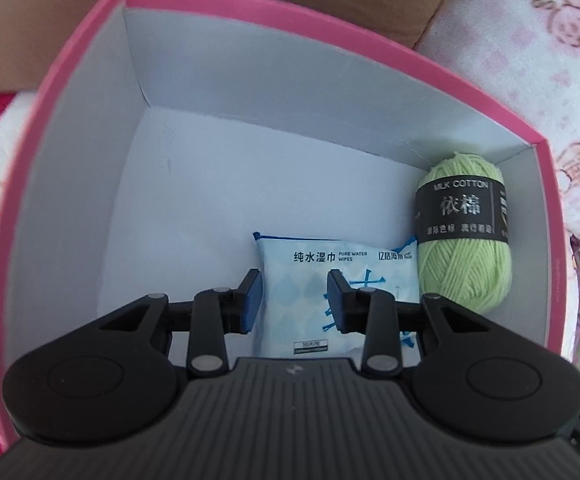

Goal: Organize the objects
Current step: 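Withdraw the left tool from the box toward the clear floss-pick box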

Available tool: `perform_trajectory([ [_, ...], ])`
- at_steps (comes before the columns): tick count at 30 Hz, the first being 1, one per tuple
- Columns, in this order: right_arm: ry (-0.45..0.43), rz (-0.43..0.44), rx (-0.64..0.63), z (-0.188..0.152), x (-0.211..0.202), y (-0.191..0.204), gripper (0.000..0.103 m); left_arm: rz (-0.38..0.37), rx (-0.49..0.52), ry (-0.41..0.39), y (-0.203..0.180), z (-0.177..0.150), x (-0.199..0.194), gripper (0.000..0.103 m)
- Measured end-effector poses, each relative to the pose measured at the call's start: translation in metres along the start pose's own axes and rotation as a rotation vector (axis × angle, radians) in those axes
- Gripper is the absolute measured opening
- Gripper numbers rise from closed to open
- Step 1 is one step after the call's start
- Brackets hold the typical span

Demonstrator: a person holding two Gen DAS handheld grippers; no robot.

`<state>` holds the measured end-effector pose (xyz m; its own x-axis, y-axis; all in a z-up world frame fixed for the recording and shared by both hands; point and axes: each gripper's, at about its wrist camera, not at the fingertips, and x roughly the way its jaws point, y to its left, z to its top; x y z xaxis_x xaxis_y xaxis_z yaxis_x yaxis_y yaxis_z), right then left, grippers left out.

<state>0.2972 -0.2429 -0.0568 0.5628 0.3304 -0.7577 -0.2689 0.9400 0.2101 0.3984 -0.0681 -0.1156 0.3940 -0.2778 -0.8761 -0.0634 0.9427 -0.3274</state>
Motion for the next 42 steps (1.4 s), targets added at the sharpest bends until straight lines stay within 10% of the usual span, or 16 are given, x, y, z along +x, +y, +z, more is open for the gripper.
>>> perform_trajectory([
  [42, -0.092, -0.054, -0.194, -0.039, -0.174, 0.094, 0.065, -0.046, 0.313, -0.107, -0.006, -0.099, -0.259, 0.058],
])
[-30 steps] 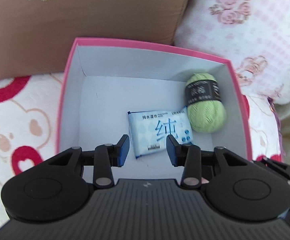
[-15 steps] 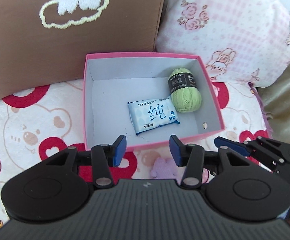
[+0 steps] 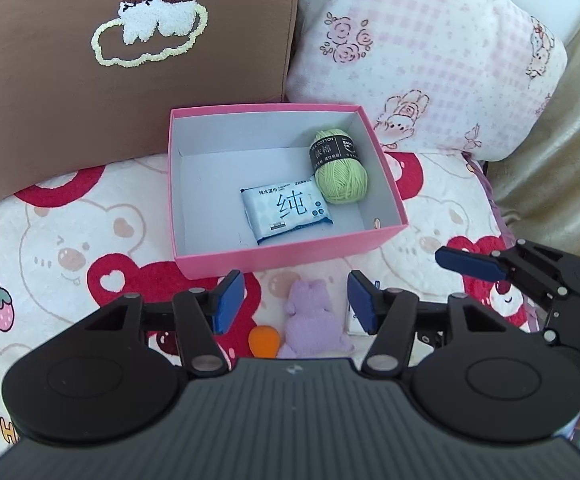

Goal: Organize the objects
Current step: 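Withdraw the left tool from the box toward the clear floss-pick box, then lower the open left gripper around the clear floss-pick box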

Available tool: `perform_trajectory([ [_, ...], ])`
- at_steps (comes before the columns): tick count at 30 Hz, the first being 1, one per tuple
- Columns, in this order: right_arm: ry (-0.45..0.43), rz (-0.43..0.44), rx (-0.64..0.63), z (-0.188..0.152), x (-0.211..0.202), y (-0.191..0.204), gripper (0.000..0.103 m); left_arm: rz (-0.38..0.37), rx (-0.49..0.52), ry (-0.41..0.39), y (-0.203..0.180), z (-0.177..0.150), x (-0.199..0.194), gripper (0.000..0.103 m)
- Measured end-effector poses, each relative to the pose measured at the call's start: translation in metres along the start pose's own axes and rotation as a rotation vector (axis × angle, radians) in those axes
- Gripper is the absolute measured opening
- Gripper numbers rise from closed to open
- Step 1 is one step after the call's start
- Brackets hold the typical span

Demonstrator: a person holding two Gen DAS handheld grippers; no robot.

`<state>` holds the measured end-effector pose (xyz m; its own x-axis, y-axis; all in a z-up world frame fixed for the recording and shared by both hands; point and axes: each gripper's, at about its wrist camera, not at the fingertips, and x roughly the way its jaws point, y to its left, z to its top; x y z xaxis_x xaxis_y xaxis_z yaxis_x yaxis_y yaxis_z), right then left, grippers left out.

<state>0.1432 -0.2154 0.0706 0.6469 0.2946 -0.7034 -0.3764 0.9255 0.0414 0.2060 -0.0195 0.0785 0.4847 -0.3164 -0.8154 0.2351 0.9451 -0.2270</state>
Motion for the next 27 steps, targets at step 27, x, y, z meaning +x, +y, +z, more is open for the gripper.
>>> perform_trajectory([
  [27, 0.066, 0.106, -0.087, -0.068, -0.048, 0.001, 0.097, -0.097, -0.076, 0.024, 0.0, -0.076, -0.01, 0.099],
])
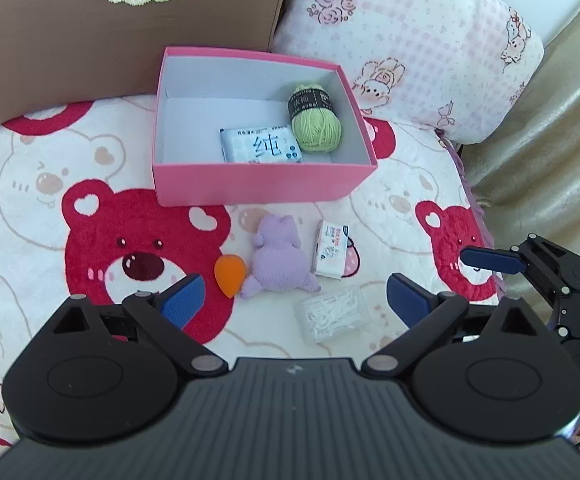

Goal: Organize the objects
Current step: 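Lower the open left gripper around the clear floss-pick box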

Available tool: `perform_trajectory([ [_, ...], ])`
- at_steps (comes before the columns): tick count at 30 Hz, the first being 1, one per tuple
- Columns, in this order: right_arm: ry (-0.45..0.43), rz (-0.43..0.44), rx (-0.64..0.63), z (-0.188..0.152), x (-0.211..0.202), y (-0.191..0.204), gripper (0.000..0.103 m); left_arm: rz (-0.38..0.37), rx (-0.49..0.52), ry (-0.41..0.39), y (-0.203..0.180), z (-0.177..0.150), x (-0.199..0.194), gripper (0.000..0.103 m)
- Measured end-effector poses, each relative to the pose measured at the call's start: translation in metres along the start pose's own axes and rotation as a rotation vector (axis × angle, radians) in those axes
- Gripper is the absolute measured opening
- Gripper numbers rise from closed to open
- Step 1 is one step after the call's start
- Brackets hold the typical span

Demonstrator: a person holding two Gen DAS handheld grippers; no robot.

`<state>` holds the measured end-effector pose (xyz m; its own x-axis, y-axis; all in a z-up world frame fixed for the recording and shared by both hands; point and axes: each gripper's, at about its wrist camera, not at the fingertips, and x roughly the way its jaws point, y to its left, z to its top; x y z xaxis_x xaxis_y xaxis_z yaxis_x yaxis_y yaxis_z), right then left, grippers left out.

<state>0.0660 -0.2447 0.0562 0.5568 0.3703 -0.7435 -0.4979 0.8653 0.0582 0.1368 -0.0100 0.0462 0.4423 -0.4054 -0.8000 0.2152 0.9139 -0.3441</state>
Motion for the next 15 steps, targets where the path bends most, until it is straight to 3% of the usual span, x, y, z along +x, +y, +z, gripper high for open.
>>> perform_trajectory([
  [8, 0.097, 0.009, -0.063, -0.021, 0.015, 0.007, 0.097, -0.066, -0.028, 0.091, -0.005, -0.02, 0.029, 0.099],
  [15, 0.146, 0.022, -0.082, -0.031, 0.036, 0.009, 0.097, -0.049, -0.026, 0.152, -0.006, -0.031, 0.052, 0.096],
])
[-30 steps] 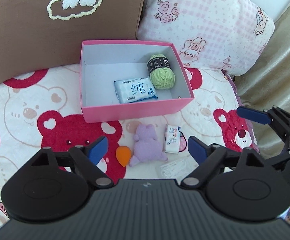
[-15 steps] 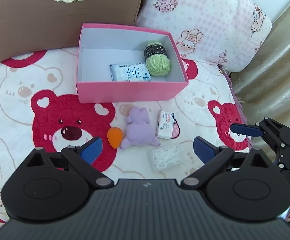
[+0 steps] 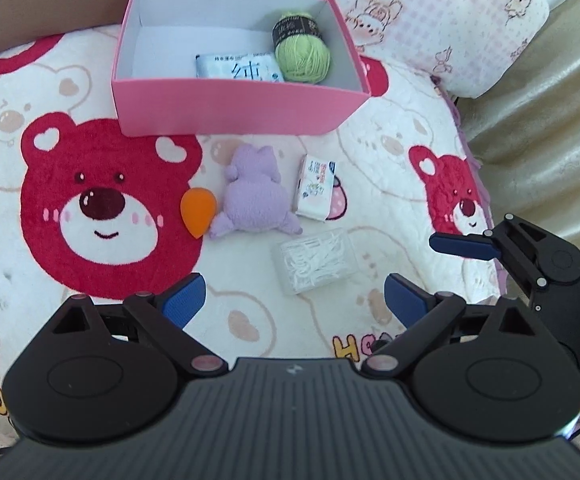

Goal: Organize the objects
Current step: 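Lower the open left gripper around the clear floss-pick box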

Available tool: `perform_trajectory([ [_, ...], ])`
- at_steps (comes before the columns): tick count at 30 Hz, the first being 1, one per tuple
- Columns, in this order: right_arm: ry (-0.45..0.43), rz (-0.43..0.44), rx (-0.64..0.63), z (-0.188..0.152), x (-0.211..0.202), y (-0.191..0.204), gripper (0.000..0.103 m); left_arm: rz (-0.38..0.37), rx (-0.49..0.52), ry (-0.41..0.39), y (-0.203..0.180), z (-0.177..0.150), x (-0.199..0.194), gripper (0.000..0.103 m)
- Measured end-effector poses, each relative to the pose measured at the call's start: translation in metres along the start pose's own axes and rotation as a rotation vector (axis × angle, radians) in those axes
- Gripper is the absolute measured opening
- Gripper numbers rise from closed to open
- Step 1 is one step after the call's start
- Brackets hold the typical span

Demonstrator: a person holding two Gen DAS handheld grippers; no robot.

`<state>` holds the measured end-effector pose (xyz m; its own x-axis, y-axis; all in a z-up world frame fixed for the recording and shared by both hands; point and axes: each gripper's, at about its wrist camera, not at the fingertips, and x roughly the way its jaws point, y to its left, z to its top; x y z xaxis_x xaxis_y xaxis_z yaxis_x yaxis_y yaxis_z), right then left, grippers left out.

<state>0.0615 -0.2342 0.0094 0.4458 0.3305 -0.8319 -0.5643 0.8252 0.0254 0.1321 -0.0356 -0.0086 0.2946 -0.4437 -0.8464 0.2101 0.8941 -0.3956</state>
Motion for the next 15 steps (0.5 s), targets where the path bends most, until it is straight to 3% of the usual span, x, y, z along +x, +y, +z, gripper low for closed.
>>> perform_trajectory([
  [7, 0.042, 0.0, -0.008, -0.002, 0.028, -0.001, 0.097, -0.02, -0.057, 0.045, 0.012, -0.002, 0.032, 0.096],
  [11, 0.068, -0.048, -0.025, 0.002, 0.046, 0.003, 0.097, -0.048, -0.078, 0.045, 0.018, -0.003, 0.053, 0.095],
  [15, 0.082, -0.032, -0.047, 0.004, 0.064, 0.008, 0.097, -0.063, -0.09, 0.026, 0.026, -0.004, 0.068, 0.095],
])
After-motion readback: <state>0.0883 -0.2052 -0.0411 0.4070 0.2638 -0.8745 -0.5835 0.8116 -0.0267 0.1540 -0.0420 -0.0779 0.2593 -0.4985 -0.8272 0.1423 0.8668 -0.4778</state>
